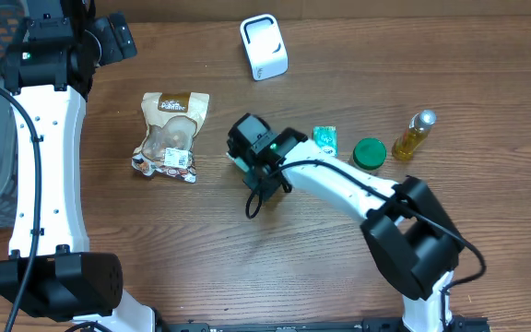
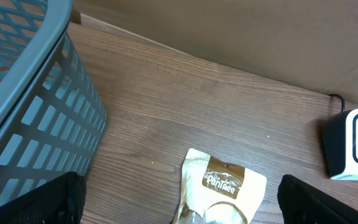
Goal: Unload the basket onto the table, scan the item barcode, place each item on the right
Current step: 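Carry the teal wipes pack to the white scanner and hold it there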
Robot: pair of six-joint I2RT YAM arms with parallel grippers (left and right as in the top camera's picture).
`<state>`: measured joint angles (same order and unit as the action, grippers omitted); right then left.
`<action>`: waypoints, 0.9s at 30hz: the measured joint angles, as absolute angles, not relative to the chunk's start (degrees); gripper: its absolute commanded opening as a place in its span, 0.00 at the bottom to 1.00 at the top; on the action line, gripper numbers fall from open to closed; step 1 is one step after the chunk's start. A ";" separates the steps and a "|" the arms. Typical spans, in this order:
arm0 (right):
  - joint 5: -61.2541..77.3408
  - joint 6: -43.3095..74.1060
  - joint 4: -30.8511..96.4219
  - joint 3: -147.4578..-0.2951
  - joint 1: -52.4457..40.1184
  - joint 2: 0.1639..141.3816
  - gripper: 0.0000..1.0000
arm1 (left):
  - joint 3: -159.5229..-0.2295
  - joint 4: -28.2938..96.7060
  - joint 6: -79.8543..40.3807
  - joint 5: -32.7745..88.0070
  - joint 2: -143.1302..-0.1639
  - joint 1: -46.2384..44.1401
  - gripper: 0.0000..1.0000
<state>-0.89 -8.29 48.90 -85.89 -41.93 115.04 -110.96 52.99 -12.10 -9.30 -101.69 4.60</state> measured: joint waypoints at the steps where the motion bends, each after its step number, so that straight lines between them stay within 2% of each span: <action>1: 1.76 -8.19 50.24 -87.88 -41.06 114.21 0.03 | -110.96 52.99 -12.10 -9.30 -101.69 4.60 1.00; 8: 21.67 -7.33 56.77 -104.68 -32.47 110.61 0.03 | -110.96 52.99 -12.10 -9.30 -101.69 4.60 1.00; 15: 41.06 2.90 46.24 -108.68 -23.53 109.60 0.03 | -110.96 52.95 -12.10 -9.30 -101.69 4.60 1.00; 19: 52.99 14.37 29.10 -108.71 -19.40 111.92 0.03 | -110.96 52.97 -12.10 -9.32 -101.69 4.60 0.99; 23: 62.72 30.37 5.82 -108.92 -16.86 117.36 0.03 | -110.93 53.04 -12.10 -9.39 -101.69 4.60 0.99; 27: 66.54 43.20 -6.42 -108.81 -16.21 123.44 0.03 | -110.93 53.01 -12.10 -9.50 -101.69 4.60 1.00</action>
